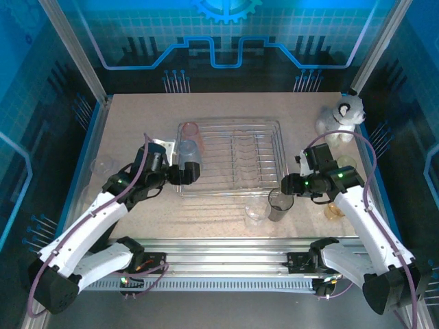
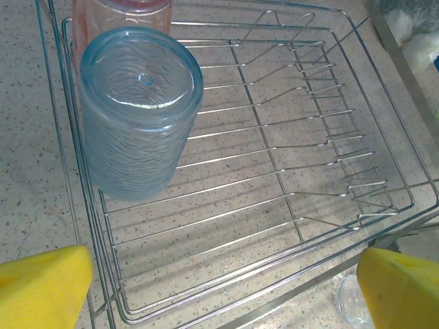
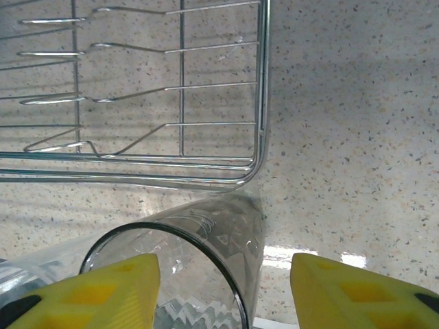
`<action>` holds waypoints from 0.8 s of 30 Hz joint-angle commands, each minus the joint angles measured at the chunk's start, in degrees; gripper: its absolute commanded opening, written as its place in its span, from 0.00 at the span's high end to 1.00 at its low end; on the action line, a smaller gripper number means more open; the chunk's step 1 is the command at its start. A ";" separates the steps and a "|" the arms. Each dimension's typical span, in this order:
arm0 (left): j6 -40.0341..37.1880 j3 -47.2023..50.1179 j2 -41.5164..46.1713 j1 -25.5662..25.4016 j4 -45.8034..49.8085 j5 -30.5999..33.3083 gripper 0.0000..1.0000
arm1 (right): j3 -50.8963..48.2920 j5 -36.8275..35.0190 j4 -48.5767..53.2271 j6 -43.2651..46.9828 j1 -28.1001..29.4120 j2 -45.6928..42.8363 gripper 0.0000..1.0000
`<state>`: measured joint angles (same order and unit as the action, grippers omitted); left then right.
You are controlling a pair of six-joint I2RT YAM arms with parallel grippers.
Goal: Load the cups into the dish rack
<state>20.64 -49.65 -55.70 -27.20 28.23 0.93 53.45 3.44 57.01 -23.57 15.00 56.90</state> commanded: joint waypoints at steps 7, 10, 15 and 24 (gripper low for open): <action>-0.13 0.59 0.42 -0.92 -0.72 -1.14 0.01 | -2.11 -1.90 2.13 -2.35 3.61 1.56 0.49; 0.00 0.65 0.42 -1.06 -0.63 -1.06 0.01 | -2.30 -2.58 2.38 -2.90 4.89 2.07 0.49; 0.14 0.96 0.51 -1.27 -0.81 -1.10 0.01 | -2.12 -4.51 2.88 -3.49 6.09 3.01 0.49; -0.12 1.55 1.03 -1.43 -0.89 -0.85 0.01 | -2.45 -7.07 2.45 -4.37 6.63 3.40 0.51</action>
<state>20.64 -49.23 -55.72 -28.32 27.94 0.56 51.70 -1.78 58.50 -26.76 20.99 60.38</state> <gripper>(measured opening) 0.992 0.494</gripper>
